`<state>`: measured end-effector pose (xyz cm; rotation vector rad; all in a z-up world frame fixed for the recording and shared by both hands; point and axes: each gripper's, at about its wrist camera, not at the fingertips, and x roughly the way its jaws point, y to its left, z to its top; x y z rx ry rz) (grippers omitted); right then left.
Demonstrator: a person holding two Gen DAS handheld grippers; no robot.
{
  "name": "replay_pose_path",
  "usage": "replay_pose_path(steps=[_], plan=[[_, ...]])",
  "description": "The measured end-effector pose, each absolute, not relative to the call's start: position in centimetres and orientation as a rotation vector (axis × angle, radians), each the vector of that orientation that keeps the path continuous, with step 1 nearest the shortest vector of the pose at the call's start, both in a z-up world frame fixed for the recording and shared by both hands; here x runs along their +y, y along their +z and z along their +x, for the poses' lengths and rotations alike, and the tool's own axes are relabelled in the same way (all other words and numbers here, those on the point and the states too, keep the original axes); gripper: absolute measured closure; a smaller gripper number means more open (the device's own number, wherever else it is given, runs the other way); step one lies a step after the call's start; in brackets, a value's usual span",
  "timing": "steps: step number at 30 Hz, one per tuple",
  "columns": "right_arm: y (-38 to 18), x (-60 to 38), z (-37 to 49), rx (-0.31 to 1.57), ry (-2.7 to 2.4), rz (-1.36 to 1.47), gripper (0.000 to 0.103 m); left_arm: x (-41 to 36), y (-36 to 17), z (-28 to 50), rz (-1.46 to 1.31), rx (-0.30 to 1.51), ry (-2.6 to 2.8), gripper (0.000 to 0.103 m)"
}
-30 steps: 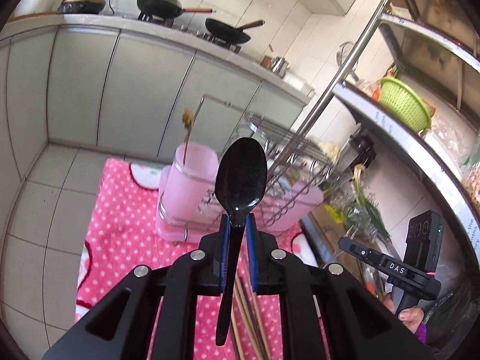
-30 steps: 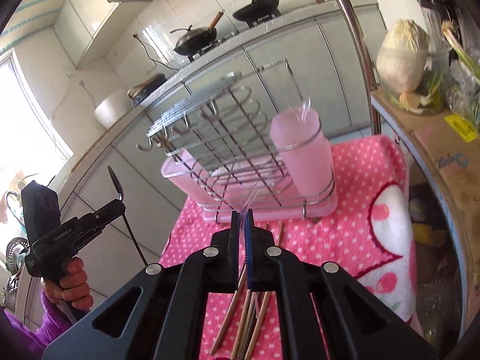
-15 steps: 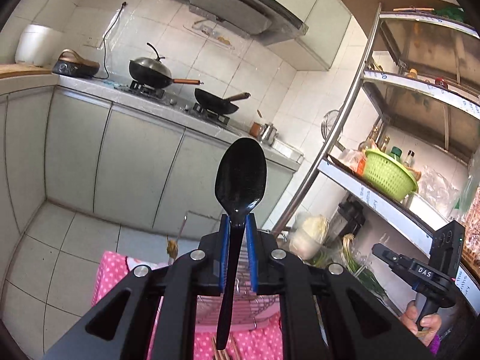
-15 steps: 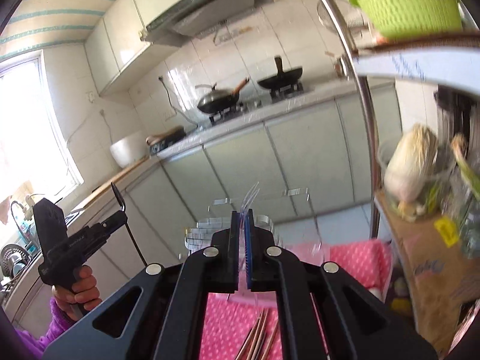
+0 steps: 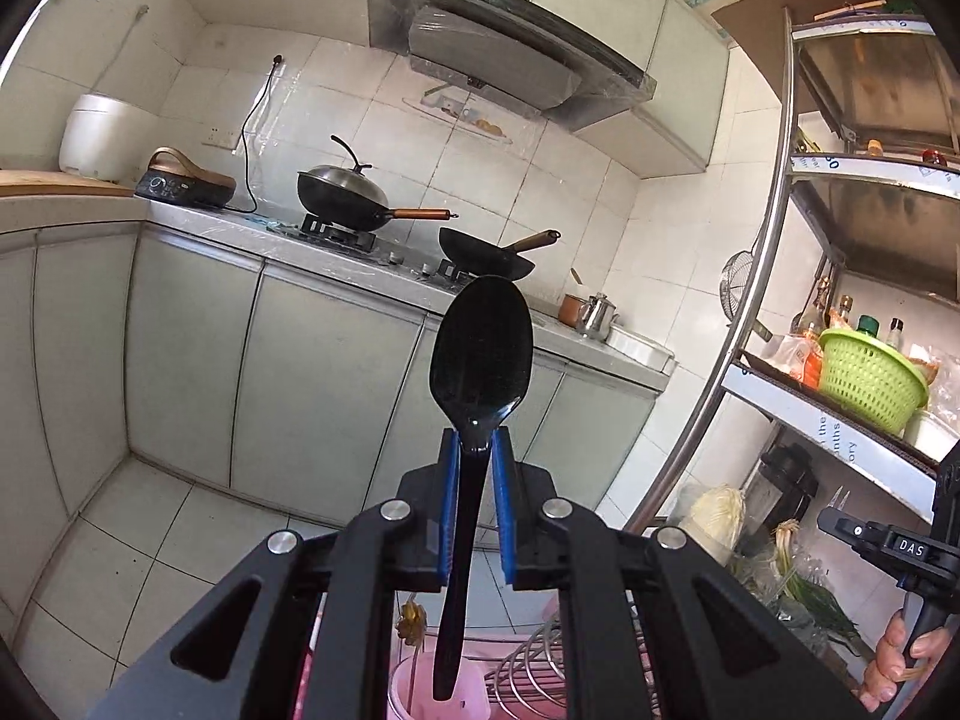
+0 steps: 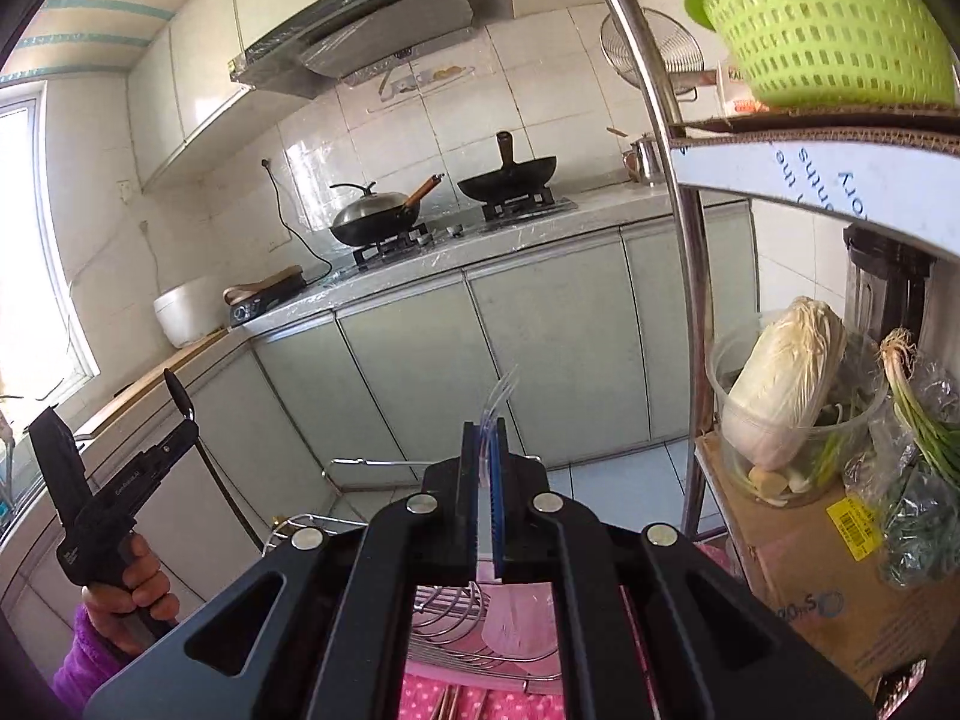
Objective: Organize utensils
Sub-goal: 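Lift the black spoon with the left gripper while the right gripper grasps the clear fork, then lower the black spoon into the pink cup and open the left gripper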
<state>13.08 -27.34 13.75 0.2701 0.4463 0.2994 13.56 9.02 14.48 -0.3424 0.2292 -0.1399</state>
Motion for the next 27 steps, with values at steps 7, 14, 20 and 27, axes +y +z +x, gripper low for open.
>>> replay_pose_path(steps=[7,14,20,27], plan=[[9.0,-27.1,14.8,0.571,0.283,0.286,0.099,8.5,9.5,14.4,-0.322,0.297,-0.12,0.093],[5.8,-27.2,15.1,0.659,0.273,0.32,0.099,9.0,6.1,13.6,-0.378,0.381,-0.141,0.093],[4.8,-27.0,14.9,0.678,0.253,0.31,0.099,9.8,4.1,14.1,-0.441,0.472,-0.148,0.093],[4.8,-27.4,14.9,0.715,0.247,0.343,0.091,9.9,3.2,14.9,-0.473,0.552,-0.161,0.09]])
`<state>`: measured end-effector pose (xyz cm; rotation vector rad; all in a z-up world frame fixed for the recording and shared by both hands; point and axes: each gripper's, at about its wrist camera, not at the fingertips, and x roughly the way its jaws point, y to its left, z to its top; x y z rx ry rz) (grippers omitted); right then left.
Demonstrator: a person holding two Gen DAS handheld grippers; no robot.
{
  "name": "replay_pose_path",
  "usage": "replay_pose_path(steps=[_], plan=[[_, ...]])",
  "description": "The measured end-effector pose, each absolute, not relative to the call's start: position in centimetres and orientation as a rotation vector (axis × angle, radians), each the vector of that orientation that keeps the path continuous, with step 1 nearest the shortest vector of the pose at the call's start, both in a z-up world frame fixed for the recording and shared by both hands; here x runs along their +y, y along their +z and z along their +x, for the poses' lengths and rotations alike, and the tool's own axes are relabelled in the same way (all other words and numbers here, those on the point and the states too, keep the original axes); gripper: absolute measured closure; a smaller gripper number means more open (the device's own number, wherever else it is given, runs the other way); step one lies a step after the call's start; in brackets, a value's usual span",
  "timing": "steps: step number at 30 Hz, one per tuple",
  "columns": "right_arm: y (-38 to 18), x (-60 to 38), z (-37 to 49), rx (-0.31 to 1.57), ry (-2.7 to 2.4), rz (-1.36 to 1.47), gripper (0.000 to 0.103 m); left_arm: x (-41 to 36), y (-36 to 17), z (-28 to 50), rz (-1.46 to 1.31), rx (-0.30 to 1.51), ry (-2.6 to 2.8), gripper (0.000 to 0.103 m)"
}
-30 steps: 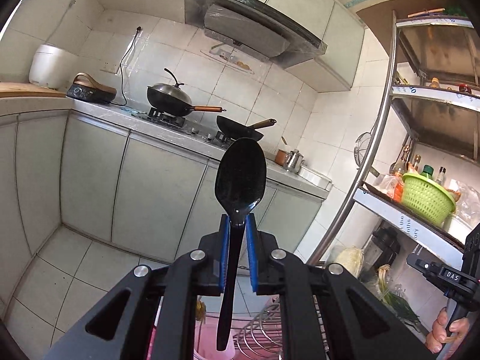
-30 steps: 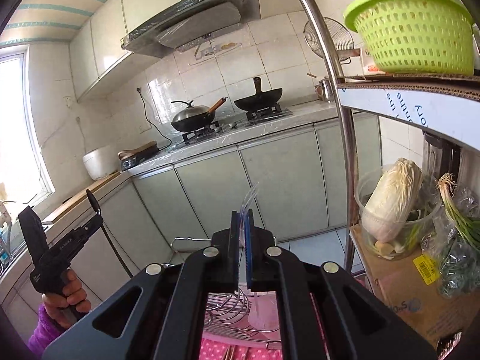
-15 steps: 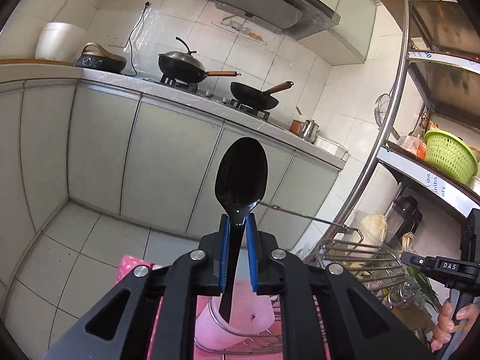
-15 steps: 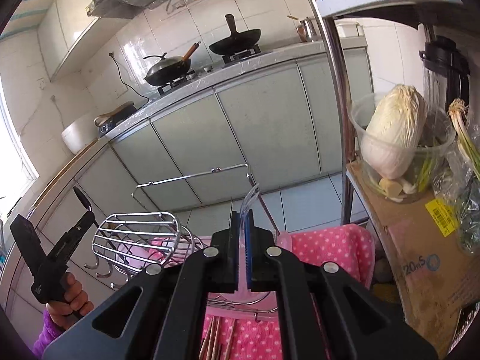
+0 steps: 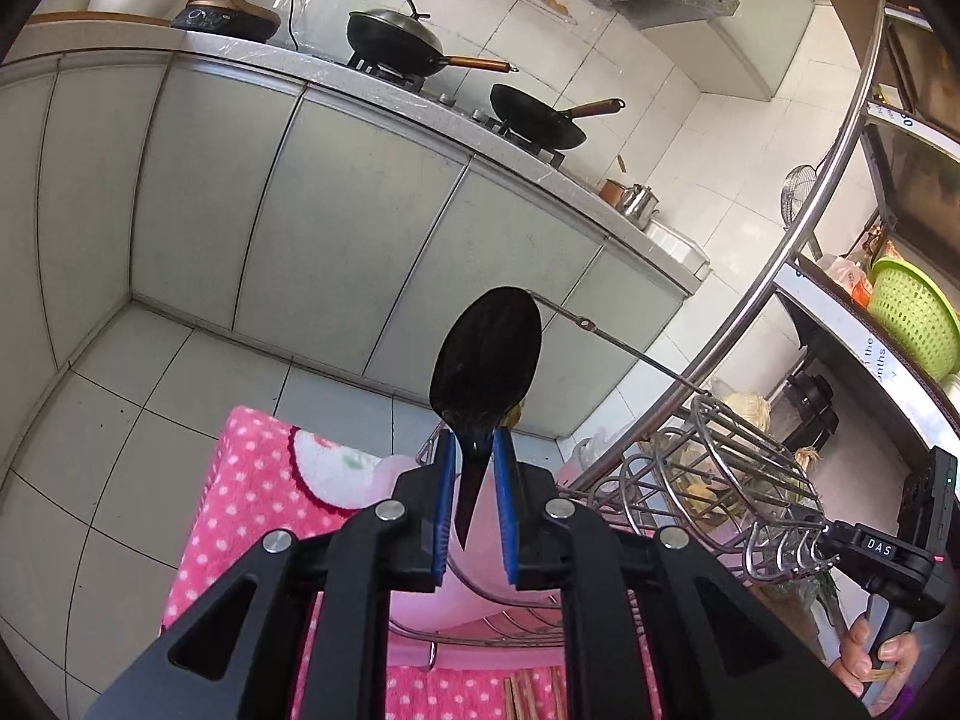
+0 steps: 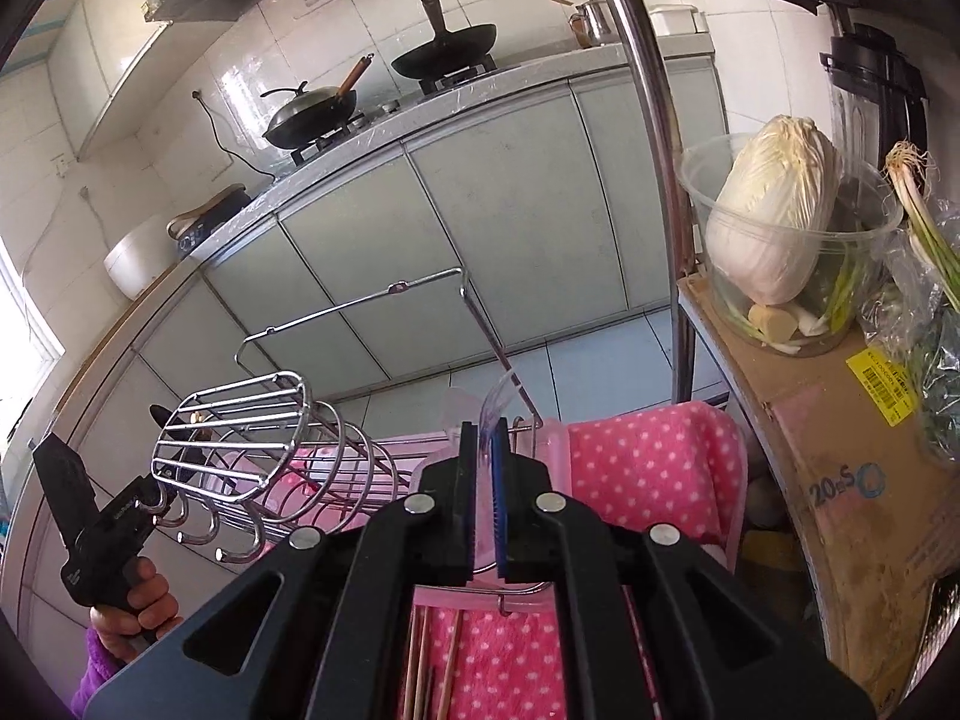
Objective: Organize utensils
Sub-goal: 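Lower the black spoon into the pink cup and open the left gripper, then lower the left gripper onto a wooden chopstick and close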
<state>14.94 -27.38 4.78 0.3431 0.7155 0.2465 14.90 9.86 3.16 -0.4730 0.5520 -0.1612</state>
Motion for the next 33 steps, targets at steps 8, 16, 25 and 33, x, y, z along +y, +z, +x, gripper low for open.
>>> replay_pose_path(steps=[8,16,25,33], plan=[[5.6,-28.2,13.6,0.687,0.25,0.36,0.062,10.6,3.8,14.5,-0.501,0.583,-0.151,0.079],[6.4,-28.6,10.5,0.662,0.261,0.362,0.062,11.6,5.4,12.8,-0.516,0.548,-0.145,0.078],[3.5,-27.6,6.0,0.723,0.302,0.346,0.062,12.6,6.0,8.1,-0.494,0.508,-0.155,0.077],[-1.9,-24.5,4.9,0.865,0.33,0.305,0.063,11.3,2.7,4.7,-0.434,0.647,-0.189,0.077]])
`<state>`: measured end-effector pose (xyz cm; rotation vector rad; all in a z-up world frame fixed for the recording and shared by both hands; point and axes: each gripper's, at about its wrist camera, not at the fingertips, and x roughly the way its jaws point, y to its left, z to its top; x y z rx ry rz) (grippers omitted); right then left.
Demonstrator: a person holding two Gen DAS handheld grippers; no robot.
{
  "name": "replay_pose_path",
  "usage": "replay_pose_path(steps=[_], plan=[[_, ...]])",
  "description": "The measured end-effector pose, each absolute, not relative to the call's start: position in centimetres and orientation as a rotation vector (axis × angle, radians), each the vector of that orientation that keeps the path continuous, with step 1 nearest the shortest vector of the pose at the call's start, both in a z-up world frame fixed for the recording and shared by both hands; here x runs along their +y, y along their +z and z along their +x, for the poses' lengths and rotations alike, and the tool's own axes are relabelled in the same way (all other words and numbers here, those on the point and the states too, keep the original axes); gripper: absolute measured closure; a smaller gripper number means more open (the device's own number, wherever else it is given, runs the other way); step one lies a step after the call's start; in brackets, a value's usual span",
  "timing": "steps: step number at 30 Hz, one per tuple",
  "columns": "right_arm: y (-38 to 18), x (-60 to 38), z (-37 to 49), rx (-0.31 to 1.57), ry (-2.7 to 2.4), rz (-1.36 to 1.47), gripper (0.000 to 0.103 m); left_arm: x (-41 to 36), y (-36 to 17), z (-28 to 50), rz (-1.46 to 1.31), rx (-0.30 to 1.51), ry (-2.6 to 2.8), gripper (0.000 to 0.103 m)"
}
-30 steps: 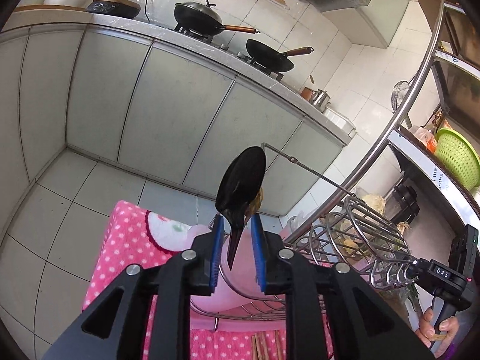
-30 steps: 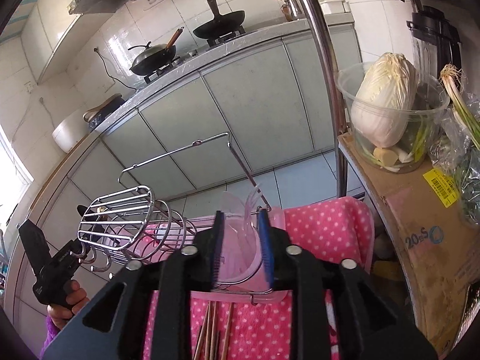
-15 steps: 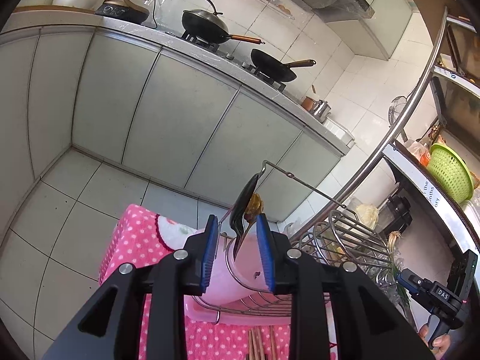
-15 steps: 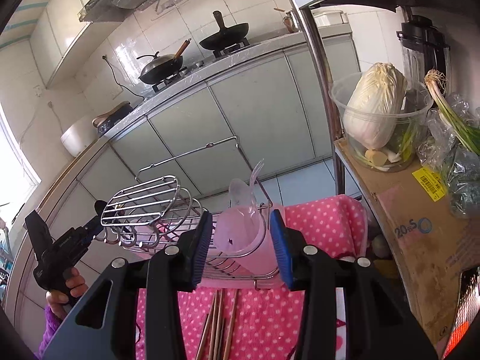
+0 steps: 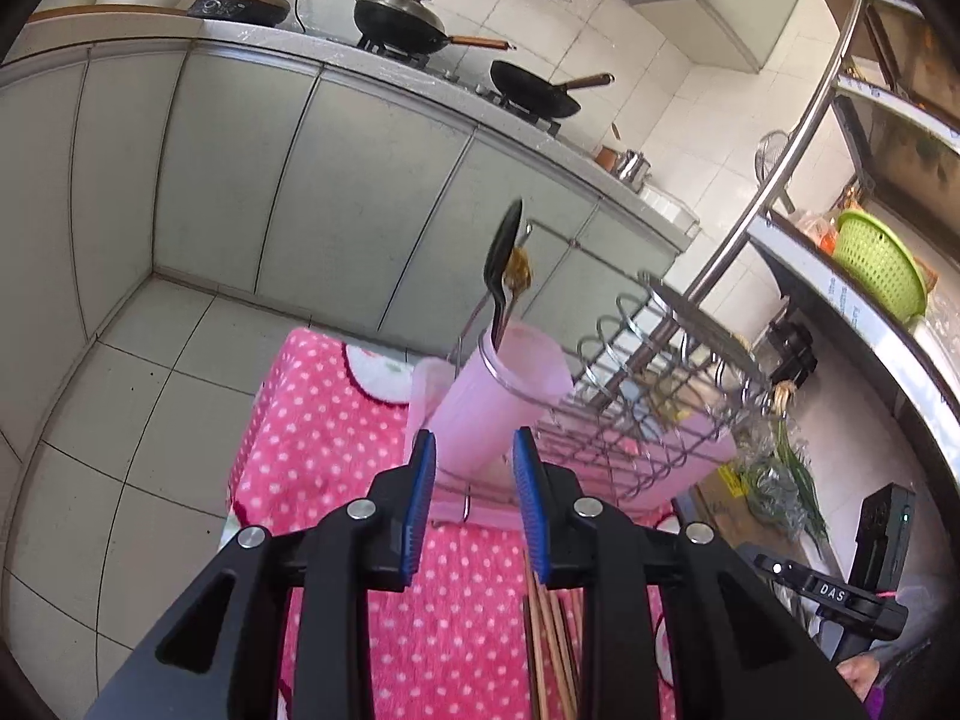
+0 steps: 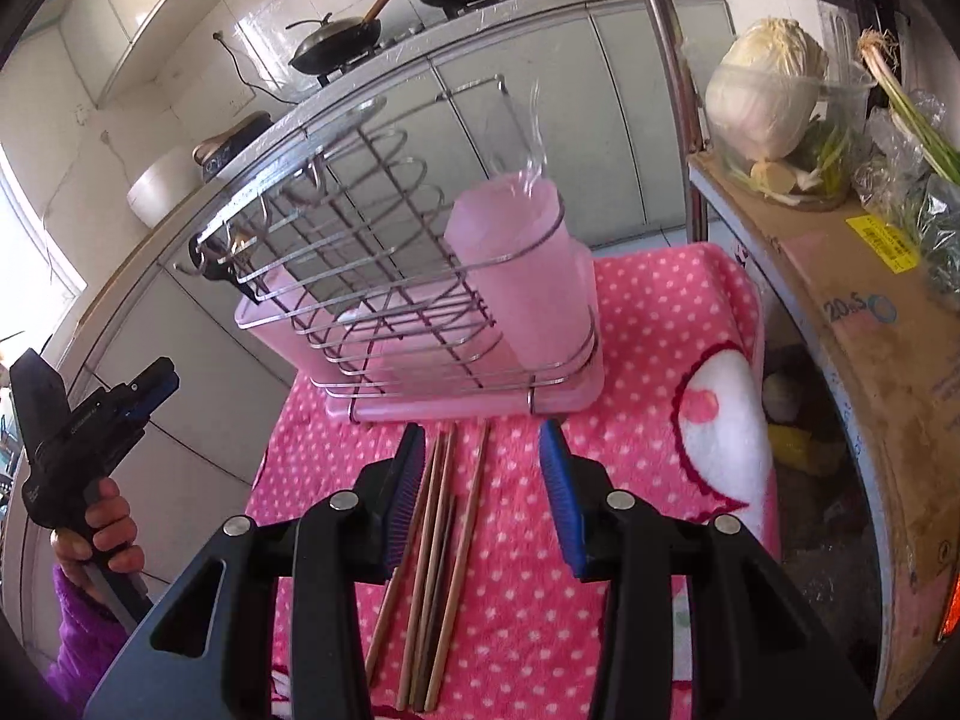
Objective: Organize utensils
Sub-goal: 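Lower the left gripper onto a wooden chopstick and close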
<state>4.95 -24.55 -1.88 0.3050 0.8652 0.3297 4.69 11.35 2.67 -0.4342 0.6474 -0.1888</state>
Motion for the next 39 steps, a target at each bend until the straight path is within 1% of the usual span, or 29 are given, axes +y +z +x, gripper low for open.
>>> replay_pose_path(steps=[8,10,12,18,21,22,26,29,33,36,39], plan=[[-5.8,-22.8,6.0,0.973,0.333,0.287,0.064,7.1,-2.3,4.2,-0.356,0.829,-0.268,0.078],[-6.8,-22.3,6.5,1.006,0.336,0.291,0.072,6.1,-3.2,4.6,-0.349,0.867,-0.281,0.078],[-7.6,-22.0,7.2,1.035,0.343,0.308,0.074,5.3,-4.2,4.8,-0.347,0.902,-0.287,0.078],[-9.5,-19.6,9.4,1.098,0.351,0.293,0.075,3.6,-6.1,6.4,-0.348,1.0,-0.313,0.079],[-10.3,-18.3,10.8,1.129,0.336,0.264,0.076,2.6,-6.8,7.6,-0.342,1.047,-0.326,0.082],[-10.6,-17.9,11.3,1.138,0.321,0.242,0.079,2.2,-7.1,8.0,-0.337,1.06,-0.328,0.083],[-12.2,-16.7,12.6,1.18,0.296,0.21,0.084,0.7,-8.1,9.6,-0.314,1.12,-0.342,0.084],[-13.3,-16.5,13.0,1.189,0.284,0.204,0.095,-0.4,-9.2,10.8,-0.299,1.167,-0.356,0.086],[-12.8,-17.8,12.5,1.175,0.287,0.239,0.096,-1.5,-10.6,12.5,-0.294,1.235,-0.353,0.086],[-12.3,-19.7,11.8,1.163,0.27,0.266,0.096,-2.4,-11.2,13.6,-0.264,1.253,-0.351,0.086],[-11.9,-21.5,11.6,1.164,0.262,0.308,0.096,-3.5,-11.8,14.4,-0.223,1.273,-0.338,0.091]])
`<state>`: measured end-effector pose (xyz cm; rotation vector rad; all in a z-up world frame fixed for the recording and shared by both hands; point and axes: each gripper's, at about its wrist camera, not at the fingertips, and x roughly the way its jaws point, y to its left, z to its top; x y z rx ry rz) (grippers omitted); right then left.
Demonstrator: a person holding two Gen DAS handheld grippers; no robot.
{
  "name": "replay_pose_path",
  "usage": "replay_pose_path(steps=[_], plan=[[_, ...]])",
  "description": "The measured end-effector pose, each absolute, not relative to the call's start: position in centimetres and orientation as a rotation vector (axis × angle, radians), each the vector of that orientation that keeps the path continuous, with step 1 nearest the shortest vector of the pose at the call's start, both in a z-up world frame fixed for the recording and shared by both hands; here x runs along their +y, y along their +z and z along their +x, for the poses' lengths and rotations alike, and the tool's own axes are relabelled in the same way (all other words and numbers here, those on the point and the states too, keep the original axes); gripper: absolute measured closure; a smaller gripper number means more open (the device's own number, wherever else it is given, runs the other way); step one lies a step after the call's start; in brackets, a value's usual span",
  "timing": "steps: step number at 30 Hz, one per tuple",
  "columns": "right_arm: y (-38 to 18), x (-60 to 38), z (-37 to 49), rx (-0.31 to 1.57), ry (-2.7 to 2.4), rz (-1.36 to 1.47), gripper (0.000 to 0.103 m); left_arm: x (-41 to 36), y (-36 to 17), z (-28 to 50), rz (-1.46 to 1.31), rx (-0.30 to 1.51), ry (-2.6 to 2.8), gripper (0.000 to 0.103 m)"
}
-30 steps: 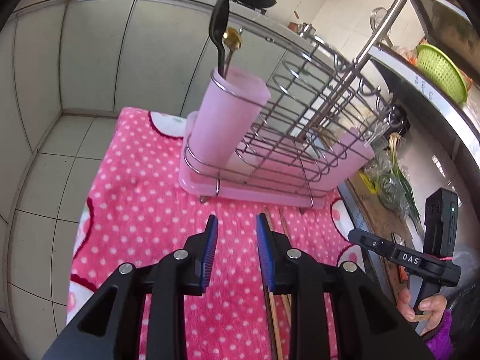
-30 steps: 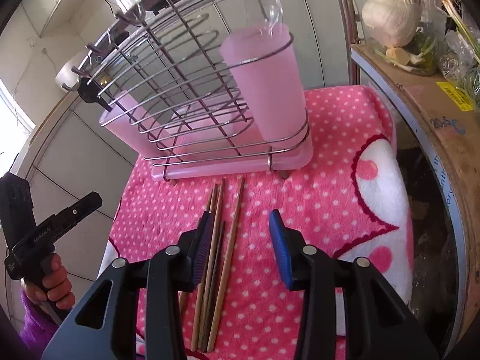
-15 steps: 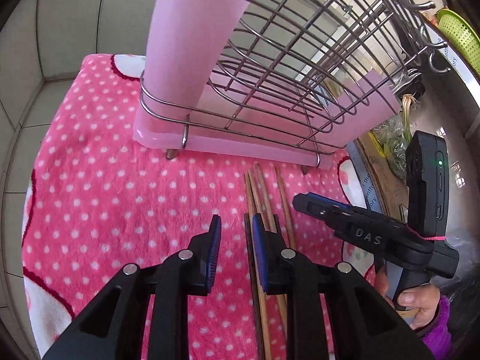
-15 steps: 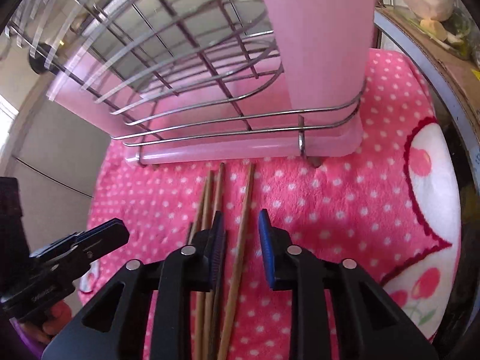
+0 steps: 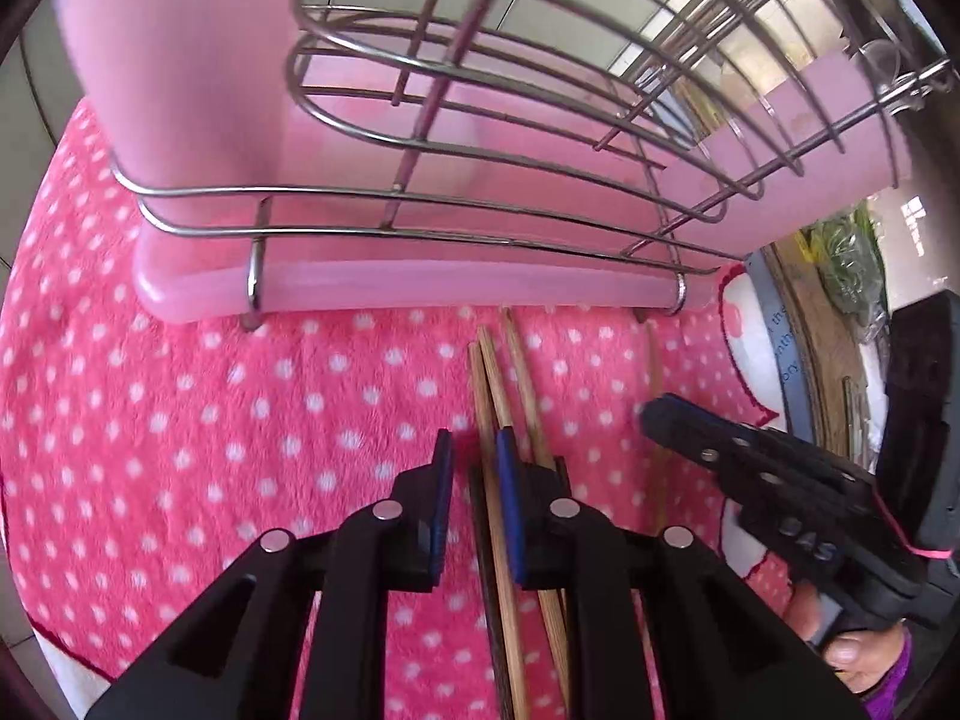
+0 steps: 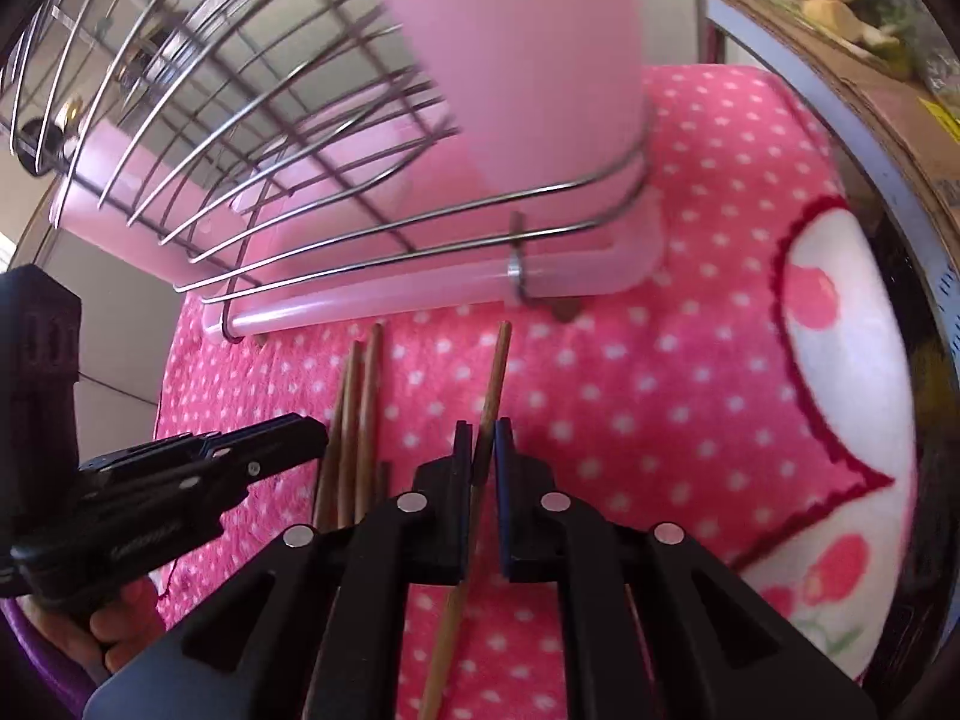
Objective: Organize utensils
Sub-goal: 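Lower the left gripper onto a wooden chopstick and close, then lift the chopstick with the left gripper while the right gripper lifts another chopstick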
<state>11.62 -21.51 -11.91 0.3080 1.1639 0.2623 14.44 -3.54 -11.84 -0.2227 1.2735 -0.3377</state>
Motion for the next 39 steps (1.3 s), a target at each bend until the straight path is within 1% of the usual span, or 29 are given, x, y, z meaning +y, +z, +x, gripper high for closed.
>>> replay_pose_path(steps=[6,12,13,14,16,19,22,25,29,39], plan=[[-12.1,-23.2,11.9,1.181,0.271,0.316,0.095,-5.3,-12.3,15.5,-0.149,1.297,-0.33,0.091],[-12.9,-22.6,12.3,1.206,0.293,0.301,0.094,-6.9,-12.6,16.4,-0.078,1.322,-0.311,0.091],[-13.2,-22.2,12.4,1.208,0.295,0.294,0.094,-7.2,-12.6,16.5,-0.064,1.321,-0.31,0.091],[-13.2,-22.2,12.4,1.209,0.293,0.287,0.094,-7.5,-12.7,16.6,-0.056,1.318,-0.308,0.095],[-13.5,-21.2,12.9,1.211,0.293,0.284,0.094,-7.6,-12.7,16.6,-0.038,1.305,-0.312,0.096],[-13.6,-20.5,13.1,1.214,0.293,0.264,0.093,-7.3,-12.4,16.4,-0.07,1.296,-0.311,0.098],[-13.7,-20.0,13.1,1.208,0.296,0.262,0.094,-6.2,-11.2,16.1,-0.131,1.271,-0.319,0.098],[-13.9,-20.2,13.0,1.19,0.297,0.306,0.094,-5.5,-9.8,15.4,-0.164,1.229,-0.333,0.098],[-12.8,-21.6,11.6,1.125,0.305,0.351,0.094,-4.1,-7.6,13.9,-0.21,1.153,-0.36,0.098],[-5.3,-22.8,5.1,0.832,0.355,0.329,0.096,1.3,-0.9,7.3,-0.313,0.833,-0.368,0.098]])
